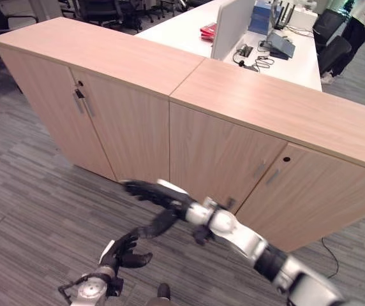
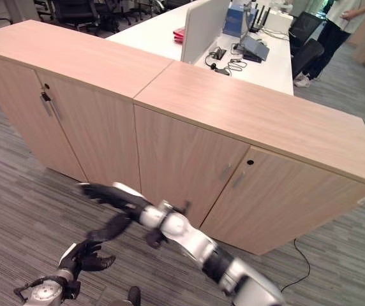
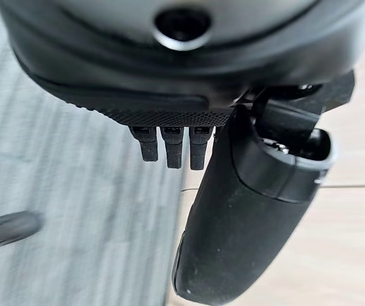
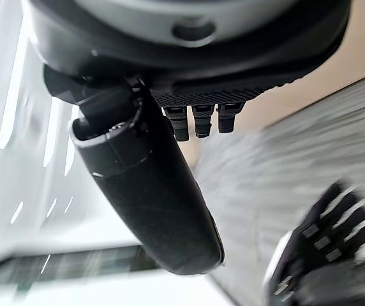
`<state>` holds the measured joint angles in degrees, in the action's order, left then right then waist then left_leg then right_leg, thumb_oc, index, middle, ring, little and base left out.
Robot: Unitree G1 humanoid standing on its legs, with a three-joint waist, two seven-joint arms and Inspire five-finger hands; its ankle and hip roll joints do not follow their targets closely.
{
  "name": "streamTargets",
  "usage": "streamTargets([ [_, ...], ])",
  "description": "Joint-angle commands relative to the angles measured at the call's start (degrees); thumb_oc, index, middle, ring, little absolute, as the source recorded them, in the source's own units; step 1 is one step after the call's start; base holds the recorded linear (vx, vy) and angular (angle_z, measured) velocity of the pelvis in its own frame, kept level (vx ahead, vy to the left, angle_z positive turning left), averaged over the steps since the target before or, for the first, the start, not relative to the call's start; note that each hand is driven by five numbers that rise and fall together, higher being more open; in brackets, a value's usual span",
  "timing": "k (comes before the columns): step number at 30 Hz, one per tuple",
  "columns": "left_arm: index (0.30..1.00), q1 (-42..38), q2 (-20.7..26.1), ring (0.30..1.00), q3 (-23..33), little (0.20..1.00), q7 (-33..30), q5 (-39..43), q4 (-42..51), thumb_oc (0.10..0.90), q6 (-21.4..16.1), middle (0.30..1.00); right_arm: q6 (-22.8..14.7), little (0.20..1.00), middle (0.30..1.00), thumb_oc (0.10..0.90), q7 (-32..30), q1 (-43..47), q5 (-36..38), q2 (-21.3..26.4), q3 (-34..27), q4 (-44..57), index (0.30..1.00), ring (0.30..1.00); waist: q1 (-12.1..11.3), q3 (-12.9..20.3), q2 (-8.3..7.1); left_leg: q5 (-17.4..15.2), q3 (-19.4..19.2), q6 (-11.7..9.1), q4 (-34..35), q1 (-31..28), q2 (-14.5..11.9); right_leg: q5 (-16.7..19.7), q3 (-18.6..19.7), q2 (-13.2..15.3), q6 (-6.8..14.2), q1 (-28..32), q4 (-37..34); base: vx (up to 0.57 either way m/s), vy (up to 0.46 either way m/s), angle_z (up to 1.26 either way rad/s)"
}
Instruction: Put the empty folder in the office cabinet
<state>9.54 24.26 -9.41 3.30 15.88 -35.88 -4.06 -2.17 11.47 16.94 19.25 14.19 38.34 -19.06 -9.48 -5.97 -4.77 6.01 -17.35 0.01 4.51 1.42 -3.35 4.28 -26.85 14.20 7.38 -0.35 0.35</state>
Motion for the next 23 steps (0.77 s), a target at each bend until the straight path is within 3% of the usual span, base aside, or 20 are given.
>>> streamTargets([
  [1, 0.9, -5.43, -1.08, 0.9, -0.27, 0.9, 1.48, -2.3, 2.03, 0.8, -4.12, 0.9, -4.1, 0.9, 0.9, 0.8, 0.36, 1.05, -3.11, 2.87, -3.86, 3.0, 0.9, 0.9, 1.83, -0.18, 2.09, -5.01, -1.53, -2.72, 0.23, -3.59, -2.03, -4.45, -2.14, -0.32, 3.88, 6.47, 0.69, 0.08, -0.012, -0.32],
  [3, 0.9, -4.73, -1.96, 0.9, 0.03, 0.9, 1.98, -2.76, 2.12, 0.8, -3.93, 0.9, -3.66, 0.9, 0.9, 0.8, 0.15, -5.2, -6.0, 4.8, -7.25, -0.03, 0.9, 0.9, 3.39, 0.19, 2.39, -5.12, -1.95, -2.91, 0.25, -4.2, -2.02, -4.33, -2.18, -0.69, 3.78, 7.44, -0.72, 0.08, -0.037, -0.24],
  [4, 0.9, -4.1, -2.75, 0.9, 0.14, 0.9, 2.32, -2.84, 2.17, 0.8, -3.81, 0.9, -3.49, 0.9, 0.9, 0.8, -2.03, -10.8, -8.38, 5.07, -11.97, -5.45, 0.9, 0.9, 5.05, 0.64, 2.78, -5.26, -2.46, -3.09, 0.31, -4.83, -2.09, -4.05, -2.1, -1.07, 3.73, 8.32, -2.13, 0.07, -0.041, -0.17],
  [5, 0.9, -4.07, -2.73, 0.9, 0.07, 0.9, 2.31, -2.84, 2.19, 0.8, -3.81, 0.9, -3.56, 0.9, 0.9, 0.8, -2.04, -10.86, -8.43, 5.04, -12.01, -5.5, 0.9, 0.9, 4.98, 0.66, 2.79, -5.28, -2.48, -3.1, 0.32, -4.87, -2.11, -4.0, -2.1, -1.11, 3.73, 8.38, -2.22, 0.08, -0.038, -0.2],
  [6, 0.9, -3.58, -3.14, 0.9, 0.22, 0.9, 2.47, -2.56, 2.16, 0.8, -3.52, 0.9, -3.6, 0.9, 0.9, 0.8, -3.89, -14.17, -7.66, 3.92, -16.39, -10.97, 0.9, 0.9, 6.38, 0.97, 3.17, -5.39, -3.07, -3.23, 0.33, -5.41, -2.23, -3.73, -1.65, -1.25, 3.71, 8.85, -3.38, 0.04, -0.032, -0.19],
  [10, 0.9, -3.07, -3.85, 0.9, 1.32, 0.9, 2.79, -0.81, 2.37, 0.8, -3.03, 0.9, -3.79, 0.9, 0.9, 0.8, -6.15, -17.99, -4.83, 2.72, -23.75, -18.37, 0.9, 0.9, 7.92, 1.18, 3.76, -5.4, -4.26, -3.55, 0.33, -6.28, -2.54, -3.56, -0.81, -1.59, 3.74, 9.17, -4.64, 0.03, -0.035, -0.32],
  [23, 0.9, -2.06, -5.65, 0.9, 2.02, 0.9, 4.09, 2.74, -0.14, 0.8, -2.45, 0.9, -3.89, 0.9, 0.9, 0.8, -7.02, -18.67, -3.93, 2.74, -26.78, -25.4, 0.9, 0.9, 10.21, 0.9, 5.05, -5.16, -7.79, -4.25, -0.04, -8.2, -3.55, -3.55, 1.21, -2.26, 3.29, 9.0, -5.34, 0.01, -0.031, -0.18],
])
